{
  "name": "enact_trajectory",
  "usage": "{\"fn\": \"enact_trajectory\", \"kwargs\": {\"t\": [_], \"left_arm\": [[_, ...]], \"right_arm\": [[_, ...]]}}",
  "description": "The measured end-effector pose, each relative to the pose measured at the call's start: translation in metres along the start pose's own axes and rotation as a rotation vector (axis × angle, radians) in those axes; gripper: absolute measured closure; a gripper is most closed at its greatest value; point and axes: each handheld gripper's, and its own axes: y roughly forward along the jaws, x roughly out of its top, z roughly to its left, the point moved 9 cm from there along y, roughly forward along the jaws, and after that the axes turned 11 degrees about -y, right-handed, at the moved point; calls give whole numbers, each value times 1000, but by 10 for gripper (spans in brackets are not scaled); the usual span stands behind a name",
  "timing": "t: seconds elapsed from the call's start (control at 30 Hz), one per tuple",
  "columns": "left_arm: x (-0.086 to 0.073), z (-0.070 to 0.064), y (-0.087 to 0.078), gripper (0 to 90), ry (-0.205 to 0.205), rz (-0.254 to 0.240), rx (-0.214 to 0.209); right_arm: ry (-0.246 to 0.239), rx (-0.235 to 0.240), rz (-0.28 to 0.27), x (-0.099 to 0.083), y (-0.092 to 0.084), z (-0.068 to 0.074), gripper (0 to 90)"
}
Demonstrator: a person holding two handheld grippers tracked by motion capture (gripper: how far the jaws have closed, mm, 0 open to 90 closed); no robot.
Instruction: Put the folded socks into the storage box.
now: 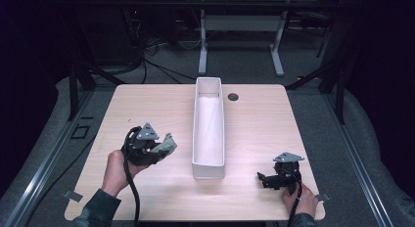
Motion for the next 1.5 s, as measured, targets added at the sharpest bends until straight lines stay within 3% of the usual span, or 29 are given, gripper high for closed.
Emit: {"fn": "enact_trajectory", "kwargs": {"t": [1.5], "left_arm": [[43,-22,3,657,117,8,-15]], "right_arm": [[-1,0,0,0,0,0,0]]}}
